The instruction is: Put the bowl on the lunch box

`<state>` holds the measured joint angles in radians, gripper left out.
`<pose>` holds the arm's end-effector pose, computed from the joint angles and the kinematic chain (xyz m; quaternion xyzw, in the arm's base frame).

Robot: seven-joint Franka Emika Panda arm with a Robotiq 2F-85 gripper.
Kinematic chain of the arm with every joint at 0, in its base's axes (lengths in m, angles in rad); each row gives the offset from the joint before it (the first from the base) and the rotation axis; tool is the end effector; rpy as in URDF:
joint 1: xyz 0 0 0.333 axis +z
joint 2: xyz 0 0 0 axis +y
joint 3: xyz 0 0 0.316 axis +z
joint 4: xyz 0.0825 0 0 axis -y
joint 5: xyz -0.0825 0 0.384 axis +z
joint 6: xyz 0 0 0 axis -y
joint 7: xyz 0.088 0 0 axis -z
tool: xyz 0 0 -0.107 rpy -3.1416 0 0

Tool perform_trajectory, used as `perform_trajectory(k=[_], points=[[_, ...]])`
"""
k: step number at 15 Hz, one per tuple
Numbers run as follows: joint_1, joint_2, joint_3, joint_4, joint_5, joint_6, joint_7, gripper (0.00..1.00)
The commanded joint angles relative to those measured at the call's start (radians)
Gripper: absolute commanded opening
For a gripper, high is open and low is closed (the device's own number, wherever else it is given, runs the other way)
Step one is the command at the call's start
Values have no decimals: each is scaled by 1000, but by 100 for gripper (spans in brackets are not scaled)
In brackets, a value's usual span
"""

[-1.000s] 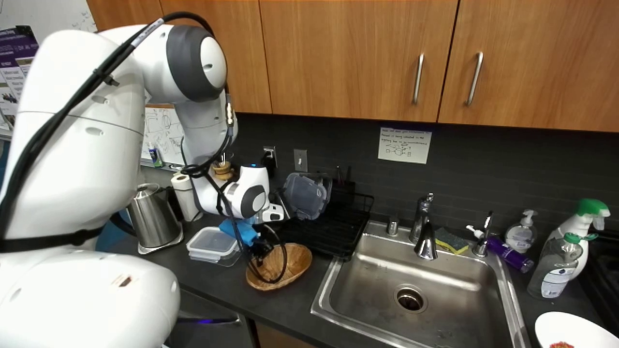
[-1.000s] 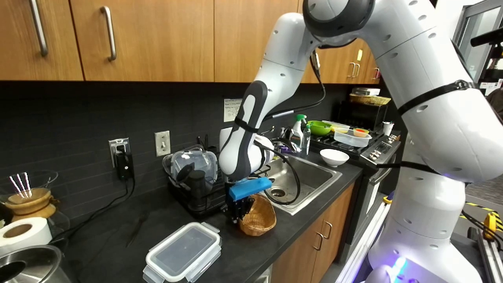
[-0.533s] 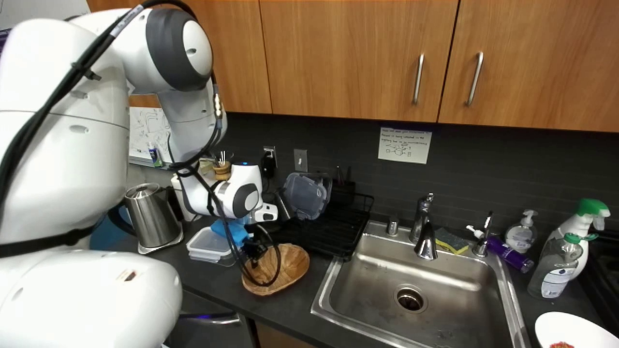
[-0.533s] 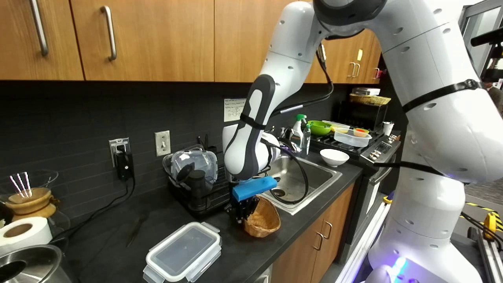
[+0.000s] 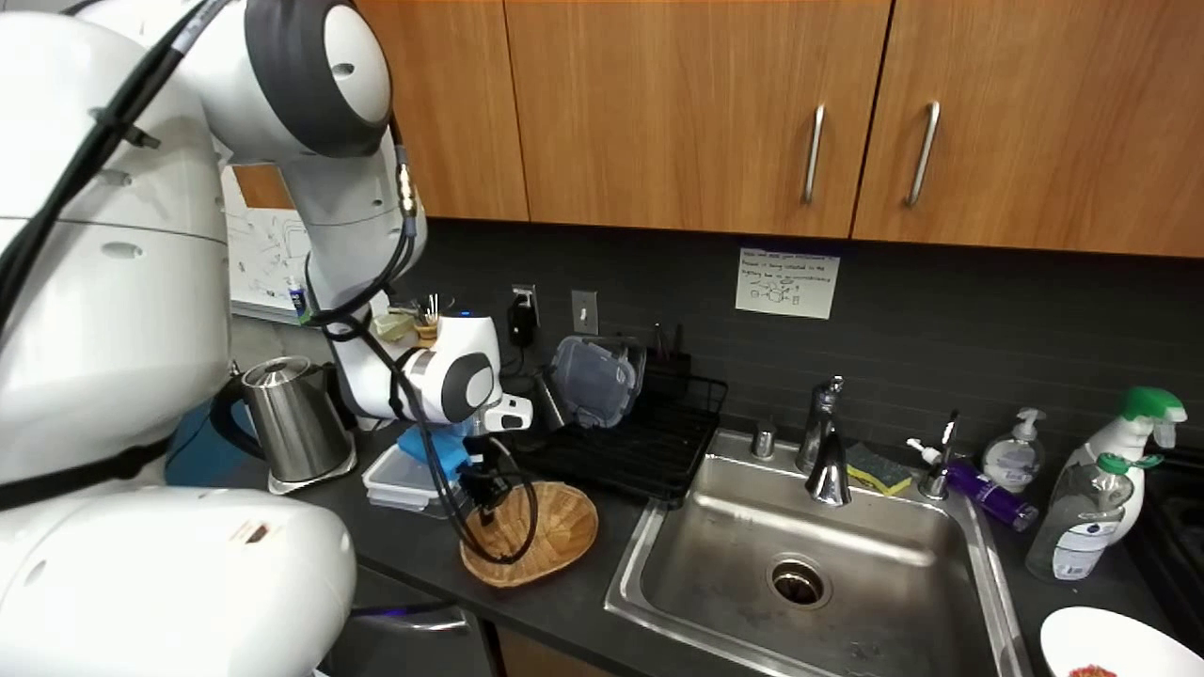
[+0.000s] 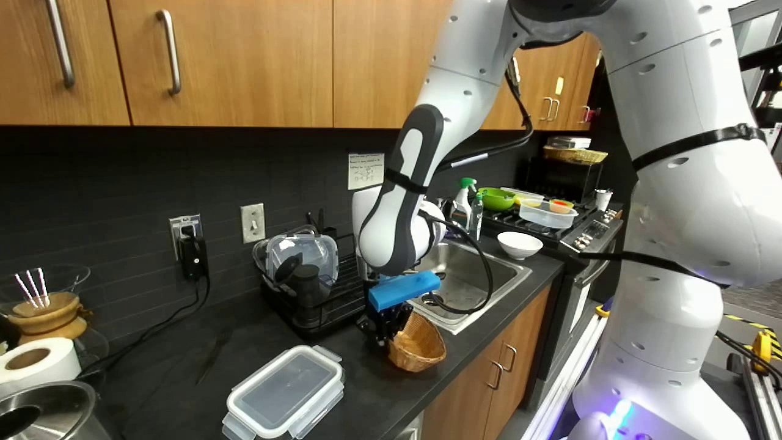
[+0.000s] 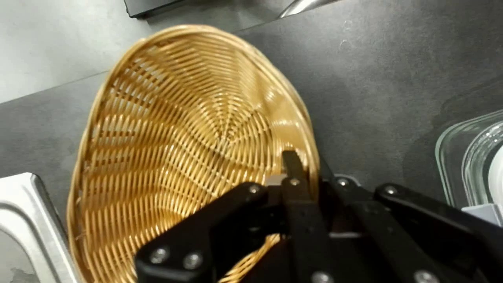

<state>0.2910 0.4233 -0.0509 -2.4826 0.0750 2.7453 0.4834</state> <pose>0.4333 0.1003 0.1137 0.9847 -0.1549 -0.0748 0.0272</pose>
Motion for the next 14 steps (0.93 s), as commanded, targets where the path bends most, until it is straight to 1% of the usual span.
perform_trajectory(k=[1, 3, 5, 8, 11, 14], points=[[51, -63, -33, -14, -53, -71, 85, 2], [66, -85, -32, 0, -74, -125, 126, 2], [88, -105, -27, 39, -117, -215, 195, 2], [95, -127, 9, 114, -180, -353, 288, 2], [82, -117, 59, 216, -207, -495, 323, 2], [69, -99, 93, 298, -214, -600, 322, 2]])
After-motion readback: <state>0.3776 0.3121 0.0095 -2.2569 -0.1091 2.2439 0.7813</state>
